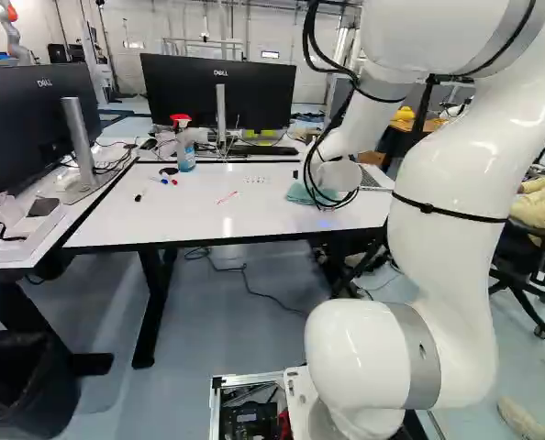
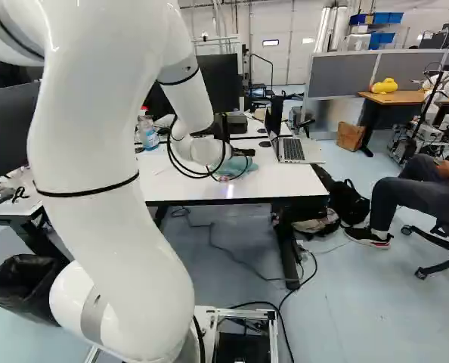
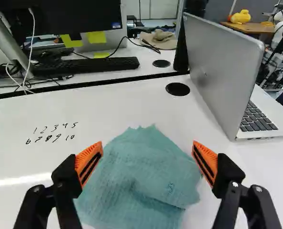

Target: Clean the table with the green towel

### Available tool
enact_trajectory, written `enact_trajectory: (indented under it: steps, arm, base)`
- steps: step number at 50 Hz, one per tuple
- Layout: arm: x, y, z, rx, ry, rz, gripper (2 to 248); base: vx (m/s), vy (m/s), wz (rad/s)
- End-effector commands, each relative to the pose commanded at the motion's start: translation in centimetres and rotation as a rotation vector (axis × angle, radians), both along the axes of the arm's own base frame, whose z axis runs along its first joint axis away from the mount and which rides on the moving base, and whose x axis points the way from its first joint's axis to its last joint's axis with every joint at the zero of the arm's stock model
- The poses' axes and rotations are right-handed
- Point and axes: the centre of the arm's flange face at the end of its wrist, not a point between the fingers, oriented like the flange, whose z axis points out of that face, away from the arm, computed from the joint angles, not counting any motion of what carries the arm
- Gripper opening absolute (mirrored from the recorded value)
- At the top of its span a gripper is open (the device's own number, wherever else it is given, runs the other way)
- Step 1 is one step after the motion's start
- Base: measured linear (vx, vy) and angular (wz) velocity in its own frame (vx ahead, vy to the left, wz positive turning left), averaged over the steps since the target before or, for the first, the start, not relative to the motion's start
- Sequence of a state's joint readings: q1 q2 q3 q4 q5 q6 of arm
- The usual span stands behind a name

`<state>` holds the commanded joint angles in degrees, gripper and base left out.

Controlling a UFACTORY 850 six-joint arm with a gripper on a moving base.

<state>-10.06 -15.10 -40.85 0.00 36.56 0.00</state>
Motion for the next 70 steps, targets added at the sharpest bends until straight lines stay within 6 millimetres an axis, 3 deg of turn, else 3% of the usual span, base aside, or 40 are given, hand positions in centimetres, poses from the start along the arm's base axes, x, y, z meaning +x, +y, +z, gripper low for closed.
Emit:
enact_trajectory:
  steps: [15, 70]
  arm:
    - [1.0, 0.0, -0.8, 0.014, 0.078, 0.004, 247]
    - [0.6, -0.3, -1.6, 0.034, 0.187, -0.004, 247]
  base:
    - [0.000, 0.000, 0.000]
    - [0.000, 0.000, 0.000]
